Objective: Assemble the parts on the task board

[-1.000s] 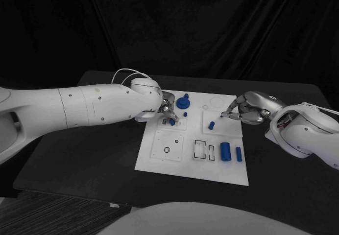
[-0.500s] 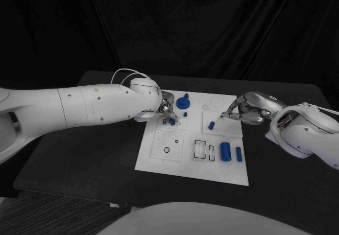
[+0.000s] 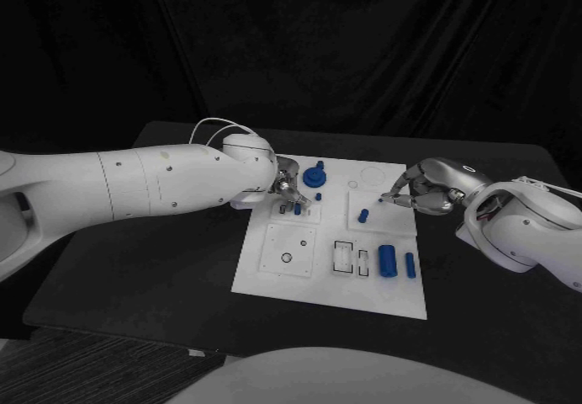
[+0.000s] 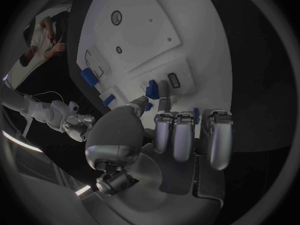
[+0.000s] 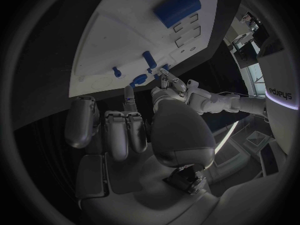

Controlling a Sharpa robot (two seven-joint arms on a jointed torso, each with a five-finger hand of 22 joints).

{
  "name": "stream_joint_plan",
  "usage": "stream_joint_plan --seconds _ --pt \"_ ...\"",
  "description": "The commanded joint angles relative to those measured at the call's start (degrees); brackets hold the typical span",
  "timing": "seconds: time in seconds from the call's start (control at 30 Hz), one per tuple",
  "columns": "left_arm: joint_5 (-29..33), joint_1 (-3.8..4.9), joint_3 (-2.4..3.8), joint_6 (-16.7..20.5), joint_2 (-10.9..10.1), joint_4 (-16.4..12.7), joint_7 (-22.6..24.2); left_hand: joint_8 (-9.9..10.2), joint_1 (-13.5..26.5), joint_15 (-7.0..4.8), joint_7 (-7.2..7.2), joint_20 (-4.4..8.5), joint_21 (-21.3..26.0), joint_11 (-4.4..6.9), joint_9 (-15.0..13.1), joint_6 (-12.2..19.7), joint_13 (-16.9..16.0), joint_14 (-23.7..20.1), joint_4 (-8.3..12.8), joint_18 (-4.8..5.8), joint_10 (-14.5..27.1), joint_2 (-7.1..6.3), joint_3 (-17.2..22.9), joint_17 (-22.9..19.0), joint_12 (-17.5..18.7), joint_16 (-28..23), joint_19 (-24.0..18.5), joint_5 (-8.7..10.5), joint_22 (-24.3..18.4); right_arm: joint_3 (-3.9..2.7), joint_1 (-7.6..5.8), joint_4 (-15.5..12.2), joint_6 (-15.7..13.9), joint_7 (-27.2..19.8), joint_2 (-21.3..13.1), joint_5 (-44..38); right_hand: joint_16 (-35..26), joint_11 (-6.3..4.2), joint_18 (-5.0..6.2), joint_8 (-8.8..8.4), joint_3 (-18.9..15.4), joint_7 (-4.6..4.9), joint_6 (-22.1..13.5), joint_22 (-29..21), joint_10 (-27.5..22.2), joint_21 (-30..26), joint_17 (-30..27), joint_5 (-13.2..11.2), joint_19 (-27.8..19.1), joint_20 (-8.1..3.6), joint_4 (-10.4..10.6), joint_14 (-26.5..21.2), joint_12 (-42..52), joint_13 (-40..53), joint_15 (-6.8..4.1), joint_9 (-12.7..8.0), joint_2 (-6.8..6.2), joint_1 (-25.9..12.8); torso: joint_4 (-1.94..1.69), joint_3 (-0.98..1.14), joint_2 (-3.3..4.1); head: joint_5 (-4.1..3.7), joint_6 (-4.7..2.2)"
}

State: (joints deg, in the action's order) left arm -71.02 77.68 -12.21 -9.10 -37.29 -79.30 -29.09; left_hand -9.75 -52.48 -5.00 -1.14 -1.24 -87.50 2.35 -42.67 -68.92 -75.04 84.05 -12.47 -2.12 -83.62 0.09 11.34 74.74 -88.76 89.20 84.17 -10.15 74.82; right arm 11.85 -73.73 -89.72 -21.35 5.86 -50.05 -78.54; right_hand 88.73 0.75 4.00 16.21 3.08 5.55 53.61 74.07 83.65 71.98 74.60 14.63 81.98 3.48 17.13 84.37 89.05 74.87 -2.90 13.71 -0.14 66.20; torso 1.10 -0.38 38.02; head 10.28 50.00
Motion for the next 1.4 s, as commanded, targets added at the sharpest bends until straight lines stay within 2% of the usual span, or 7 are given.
stream_joint_plan --seconds 0.03,0.17,0.23,0.47,0.7,1.07,1.4 --pt "0.14 -0.09 0.04 0.51 -0.01 -0.05 0.87 0.59 1.81 -0.11 0.07 -0.15 0.67 0.18 -1.16 -1.00 -14.96 5.95 -0.68 1.02 -6.38 -0.30 -0.24 15.26 -1.24 0.80 3.15 1.20 12.04 -0.04 0.19 0.07 0.54 1.23 0.05 -0.10 -0.73 0.22 0.21 1.01 -0.34 -0.16 -0.67 10.29 6.35 -0.90 12.59 0.62 -0.23 0.06 -0.61 4.85 0.95 15.13 0.15 0.94 0.53 0.59 0.01 0.00 0.02 -0.01 0.00" --pt "0.14 -0.10 0.04 0.42 -0.06 -0.03 1.05 0.60 1.28 -0.12 0.13 -0.14 0.66 0.21 -1.26 -1.09 -14.96 5.95 -0.53 1.03 -6.38 -0.25 -0.33 15.26 -1.24 0.80 3.17 0.77 12.06 -0.04 0.25 0.11 0.70 1.33 0.08 -0.10 -0.77 0.24 0.22 1.06 -0.32 -0.15 -0.70 10.27 6.35 -0.97 12.54 0.73 -0.26 0.06 -0.64 4.83 0.95 15.13 0.15 0.97 0.55 0.72 0.00 0.02 -0.02 0.01 0.00" --pt "0.14 -0.10 0.04 0.41 -0.07 -0.02 1.18 0.78 -0.75 -0.21 0.25 -0.07 0.73 0.31 -1.52 -1.11 -14.96 5.95 0.46 1.01 -6.38 -0.20 -0.33 15.26 -1.24 0.80 3.15 -1.53 12.05 -0.04 0.31 0.14 0.79 1.37 0.09 -0.10 -0.77 0.24 0.22 1.06 -0.32 -0.15 -0.70 10.27 6.35 -0.97 12.54 0.73 -0.26 0.06 -0.64 4.83 0.95 15.13 0.15 0.97 0.55 0.72 -0.01 0.00 -0.01 0.01 0.00" --pt "0.14 -0.10 0.04 0.14 -0.06 -0.04 1.62 1.02 -2.67 -0.31 0.37 0.02 0.72 0.42 -1.84 -1.15 -14.96 5.95 1.68 1.03 -6.38 -0.49 -0.42 15.26 -1.24 0.80 3.21 -4.86 12.14 -0.04 0.50 0.22 1.13 1.50 0.19 -0.10 -0.85 0.24 0.24 1.11 -0.29 -0.15 -0.73 10.24 6.35 -1.08 12.42 0.82 -0.30 0.07 -0.68 4.80 0.95 15.13 0.16 1.00 0.54 0.87 -0.01 -0.01 -0.01 0.09 0.00" --pt "0.14 -0.11 0.04 -0.37 -0.07 -0.19 1.64 1.05 -2.83 -0.32 0.37 0.03 0.75 0.43 -1.87 -1.15 -14.96 5.95 1.81 1.02 -6.38 -0.57 -0.44 15.26 -1.24 0.80 3.19 -5.09 12.12 -0.04 0.59 0.27 1.29 1.65 0.19 -0.10 -0.88 0.24 0.27 1.13 -0.27 -0.15 -0.75 10.21 6.35 -1.20 12.38 0.87 -0.35 0.07 -0.70 4.79 0.95 15.13 0.16 1.01 0.54 0.96 -0.01 0.00 0.01 0.02 0.00" --pt "0.14 -0.14 0.04 -0.81 -0.18 -0.48 2.31 0.70 -3.73 -0.45 0.61 0.14 0.73 0.62 -2.66 -1.69 -14.96 5.95 2.54 1.03 -6.38 -1.01 -0.62 15.26 -1.24 0.80 3.25 -7.13 12.20 -0.04 0.69 0.37 1.51 1.83 0.26 -0.10 -0.99 0.25 0.34 1.17 -0.25 -0.14 -0.79 10.11 6.35 -1.53 12.23 0.96 -0.49 0.08 -0.73 4.74 0.95 15.13 0.17 1.04 0.52 1.11 0.03 0.01 -0.01 0.17 0.00" --pt "0.14 -0.16 0.04 -1.36 -0.16 -0.49 2.48 0.67 -3.99 -0.49 0.67 0.18 0.74 0.66 -2.90 -1.68 -14.96 5.95 2.78 1.03 -6.38 -1.18 -0.65 15.26 -1.24 0.80 3.24 -7.82 12.21 -0.04 0.77 0.52 1.78 1.95 0.41 -0.10 -1.04 0.26 0.35 1.20 -0.25 -0.13 -0.81 10.09 6.35 -1.62 12.17 0.99 -0.53 0.09 -0.72 4.73 0.95 15.13 0.18 1.06 0.51 1.17 -0.02 0.00 0.01 0.23 0.00"
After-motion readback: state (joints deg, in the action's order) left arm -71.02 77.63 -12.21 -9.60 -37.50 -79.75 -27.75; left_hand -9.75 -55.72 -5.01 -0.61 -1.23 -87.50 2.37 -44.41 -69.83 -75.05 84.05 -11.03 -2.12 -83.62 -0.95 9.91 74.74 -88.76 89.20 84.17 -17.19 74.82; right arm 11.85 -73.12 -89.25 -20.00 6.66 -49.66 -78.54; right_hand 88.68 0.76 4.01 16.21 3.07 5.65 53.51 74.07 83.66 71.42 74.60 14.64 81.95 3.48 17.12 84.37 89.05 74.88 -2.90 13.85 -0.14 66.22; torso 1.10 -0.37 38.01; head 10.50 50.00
